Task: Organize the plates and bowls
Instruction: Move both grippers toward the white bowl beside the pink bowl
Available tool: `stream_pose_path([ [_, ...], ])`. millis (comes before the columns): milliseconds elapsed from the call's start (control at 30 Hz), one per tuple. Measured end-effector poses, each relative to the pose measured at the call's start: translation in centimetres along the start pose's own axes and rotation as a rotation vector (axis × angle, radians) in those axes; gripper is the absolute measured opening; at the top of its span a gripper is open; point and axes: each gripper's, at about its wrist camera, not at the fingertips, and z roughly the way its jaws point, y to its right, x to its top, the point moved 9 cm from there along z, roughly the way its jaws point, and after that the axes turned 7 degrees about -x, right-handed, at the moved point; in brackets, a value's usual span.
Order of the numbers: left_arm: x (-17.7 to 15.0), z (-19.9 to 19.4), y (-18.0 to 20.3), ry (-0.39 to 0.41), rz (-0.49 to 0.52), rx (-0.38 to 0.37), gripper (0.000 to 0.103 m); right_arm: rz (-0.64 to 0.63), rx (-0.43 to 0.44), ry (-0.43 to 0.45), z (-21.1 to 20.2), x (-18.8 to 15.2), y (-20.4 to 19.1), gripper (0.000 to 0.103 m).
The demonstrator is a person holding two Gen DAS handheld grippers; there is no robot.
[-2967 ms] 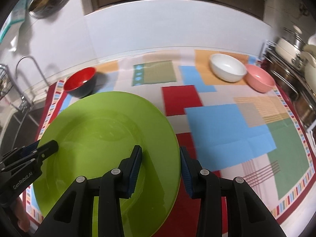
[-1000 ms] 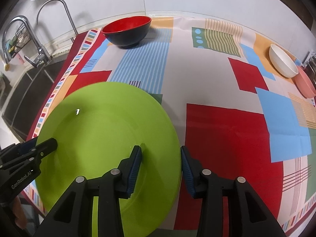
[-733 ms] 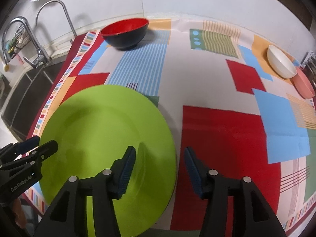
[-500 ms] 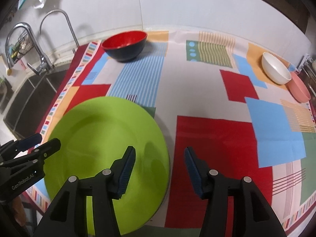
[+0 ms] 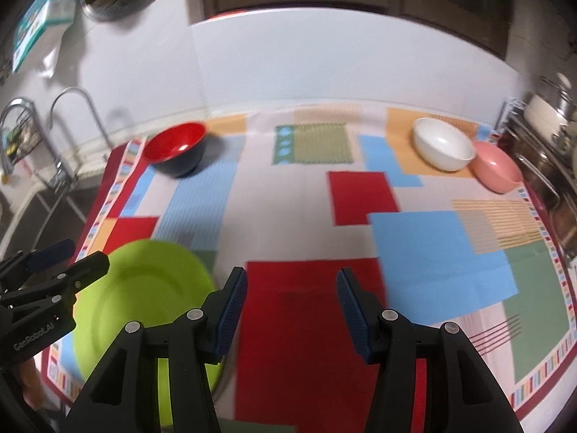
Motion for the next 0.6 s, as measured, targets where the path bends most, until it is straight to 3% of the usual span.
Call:
stream_pose_path([
  [600,7.6,3.9,12.9,0.044,0.175,-0.132,0.062,0.187,-0.12,0.068,-0.1,3.2,13.5,0.053],
])
